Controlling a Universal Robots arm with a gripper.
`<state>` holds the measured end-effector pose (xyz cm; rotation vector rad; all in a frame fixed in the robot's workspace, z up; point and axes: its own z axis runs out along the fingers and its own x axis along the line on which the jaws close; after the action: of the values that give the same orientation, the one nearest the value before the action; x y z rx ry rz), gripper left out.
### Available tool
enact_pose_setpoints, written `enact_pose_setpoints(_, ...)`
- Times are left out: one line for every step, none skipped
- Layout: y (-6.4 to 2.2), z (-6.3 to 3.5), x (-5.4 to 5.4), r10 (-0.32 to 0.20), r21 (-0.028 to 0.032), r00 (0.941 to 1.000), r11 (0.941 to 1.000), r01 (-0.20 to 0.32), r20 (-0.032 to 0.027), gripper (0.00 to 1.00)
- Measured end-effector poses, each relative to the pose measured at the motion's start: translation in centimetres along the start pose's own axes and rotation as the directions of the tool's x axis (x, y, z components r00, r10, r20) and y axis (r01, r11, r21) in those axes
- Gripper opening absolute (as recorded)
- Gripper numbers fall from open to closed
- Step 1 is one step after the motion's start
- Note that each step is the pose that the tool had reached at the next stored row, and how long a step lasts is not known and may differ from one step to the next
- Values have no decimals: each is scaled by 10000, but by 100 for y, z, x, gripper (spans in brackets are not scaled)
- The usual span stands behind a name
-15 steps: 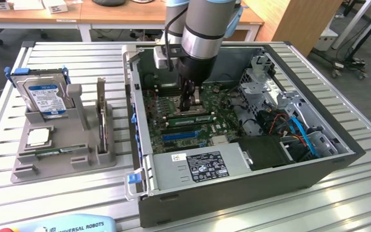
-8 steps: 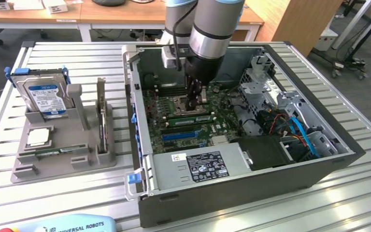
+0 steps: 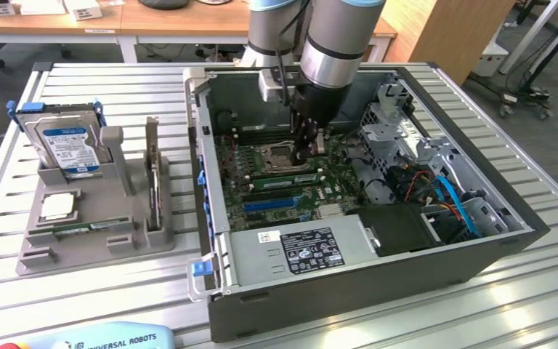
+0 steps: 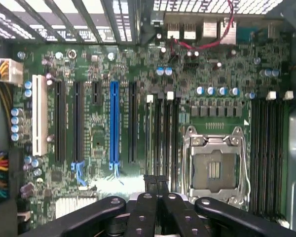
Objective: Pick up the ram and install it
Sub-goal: 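Press down the ram until it locks into place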
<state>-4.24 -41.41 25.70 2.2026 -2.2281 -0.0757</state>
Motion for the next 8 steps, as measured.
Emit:
enact_pose_setpoints(-3,0,0,0,0,10000,10000,0,0,10)
enact_pose_setpoints(-3,0,0,0,0,10000,10000,0,0,10)
enact_pose_setpoints(-3,0,-1,1,1,10000,10000,-1,1,10)
enact_pose_setpoints(-3,0,-1,1,1,10000,10000,-1,0,10)
enact_pose_setpoints(-4,0,-1,0,1,10000,10000,0,0,10)
enact_pose_setpoints(-3,0,-1,0,1,10000,10000,0,0,10)
enact_pose_setpoints(-4,0,-1,0,0,10000,10000,0,0,10)
enact_pose_setpoints(-3,0,-1,1,1,10000,10000,-1,0,10)
